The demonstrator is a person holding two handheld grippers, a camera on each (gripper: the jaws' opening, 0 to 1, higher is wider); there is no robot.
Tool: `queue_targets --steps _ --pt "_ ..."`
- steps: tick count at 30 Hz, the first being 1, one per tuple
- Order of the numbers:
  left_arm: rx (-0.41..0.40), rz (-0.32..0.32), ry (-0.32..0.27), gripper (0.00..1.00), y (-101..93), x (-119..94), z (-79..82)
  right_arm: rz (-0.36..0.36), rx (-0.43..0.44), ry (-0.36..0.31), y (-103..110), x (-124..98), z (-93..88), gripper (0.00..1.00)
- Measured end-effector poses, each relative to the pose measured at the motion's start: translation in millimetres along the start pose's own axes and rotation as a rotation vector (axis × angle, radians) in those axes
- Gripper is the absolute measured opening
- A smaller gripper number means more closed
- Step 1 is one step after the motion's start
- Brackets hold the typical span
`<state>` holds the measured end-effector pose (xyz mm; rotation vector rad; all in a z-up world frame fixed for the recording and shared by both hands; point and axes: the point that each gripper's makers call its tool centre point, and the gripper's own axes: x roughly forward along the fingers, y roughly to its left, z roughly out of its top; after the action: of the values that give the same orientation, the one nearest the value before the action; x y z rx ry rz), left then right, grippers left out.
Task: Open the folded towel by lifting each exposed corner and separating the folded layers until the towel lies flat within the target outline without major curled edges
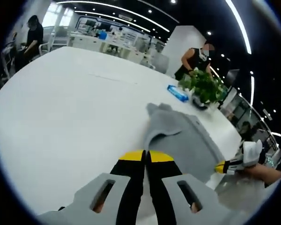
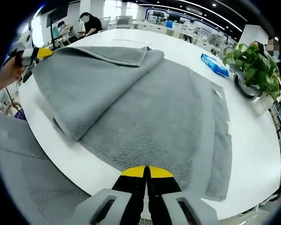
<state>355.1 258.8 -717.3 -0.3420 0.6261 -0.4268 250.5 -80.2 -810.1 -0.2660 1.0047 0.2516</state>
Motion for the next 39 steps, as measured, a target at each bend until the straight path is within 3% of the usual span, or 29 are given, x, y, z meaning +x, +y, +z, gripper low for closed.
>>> queue_targets --steps 4,6,10,15,23,33,35,39 --pt "-0.031 0.06 -0.034 0.0 22.1 -13 6.9 0.001 -0.004 -0.004 1 0 0.2 0.0" --pt "-0.087 0.089 -0.066 0.0 31.9 -19 10.3 -0.003 -0.018 -0.004 1 0 0.2 0.0" --pt "-0.116 0.063 -0.053 0.0 26.9 -16 2.9 -0.002 -0.014 -0.005 1 0 0.2 0.0" --pt "-0.073 0.046 -0.046 0.01 12.9 -8 -1.9 -0.003 -0.011 -0.008 1 0 0.2 0.0" --pt "0.014 0.022 -0.005 0.07 7.5 9 -12.1 -0.011 -0.01 -0.01 0 0 0.6 0.0" --pt "0.087 -0.023 0.079 0.16 11.4 42 -40.8 -0.016 -0.017 -0.011 1 1 0.7 0.0" --pt "0.122 -0.013 0.115 0.16 13.9 47 -47.1 -0.018 -0.026 -0.011 1 1 0.8 0.0" --pt "0.141 0.004 0.129 0.16 19.5 55 -49.4 -0.023 -0.032 -0.011 0 1 0.6 0.0"
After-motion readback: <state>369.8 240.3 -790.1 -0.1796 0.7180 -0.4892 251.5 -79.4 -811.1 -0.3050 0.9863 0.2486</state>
